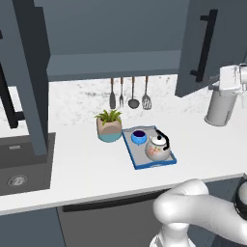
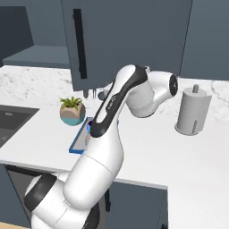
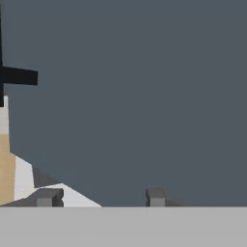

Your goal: Pick the kettle from the counter and place it on the tray. Then pick the mug from the cabinet and place it on the tray. Then close the cabinet doors.

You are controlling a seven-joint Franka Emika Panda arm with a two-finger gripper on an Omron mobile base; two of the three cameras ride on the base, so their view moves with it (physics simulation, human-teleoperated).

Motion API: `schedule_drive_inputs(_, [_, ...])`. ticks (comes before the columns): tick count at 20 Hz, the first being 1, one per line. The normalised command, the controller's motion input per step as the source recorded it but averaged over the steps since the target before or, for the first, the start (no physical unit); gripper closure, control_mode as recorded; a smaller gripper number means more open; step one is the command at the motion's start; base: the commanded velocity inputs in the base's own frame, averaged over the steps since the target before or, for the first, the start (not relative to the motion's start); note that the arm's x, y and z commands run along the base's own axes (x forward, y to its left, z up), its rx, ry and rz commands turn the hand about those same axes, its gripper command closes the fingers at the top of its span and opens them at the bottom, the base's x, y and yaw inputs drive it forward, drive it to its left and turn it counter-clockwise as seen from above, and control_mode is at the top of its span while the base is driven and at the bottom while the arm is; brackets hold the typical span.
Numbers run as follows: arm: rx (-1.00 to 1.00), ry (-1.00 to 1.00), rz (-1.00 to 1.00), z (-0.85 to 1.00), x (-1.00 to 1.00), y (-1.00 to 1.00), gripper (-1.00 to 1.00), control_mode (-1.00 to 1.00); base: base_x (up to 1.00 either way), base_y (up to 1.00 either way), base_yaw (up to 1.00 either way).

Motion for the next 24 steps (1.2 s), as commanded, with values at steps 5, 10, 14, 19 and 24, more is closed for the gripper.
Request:
schedule_drive_inputs(5, [-0.05,-0.01,0.0,0.1,0.97,0.49,-1.0,-1.0,0.0,0.0,0.0])
schedule_drive_inputs(10, [-0.05,-0.05,0.0,0.0,0.96,0.39,-1.0,-1.0,0.0,0.0,0.0])
schedule_drive_inputs(14, [-0.05,-0.06,0.0,0.0,0.93,0.34,-1.0,-1.0,0.0,0.0,0.0])
schedule_drive_inputs(19, [-0.07,-0.07,0.0,0.0,0.82,0.25,-1.0,-1.0,0.0,0.0,0.0])
schedule_drive_inputs(24, [-0.09,-0.13,0.0,0.0,-0.04,0.31,-1.0,-1.0,0.0,0.0,0.0])
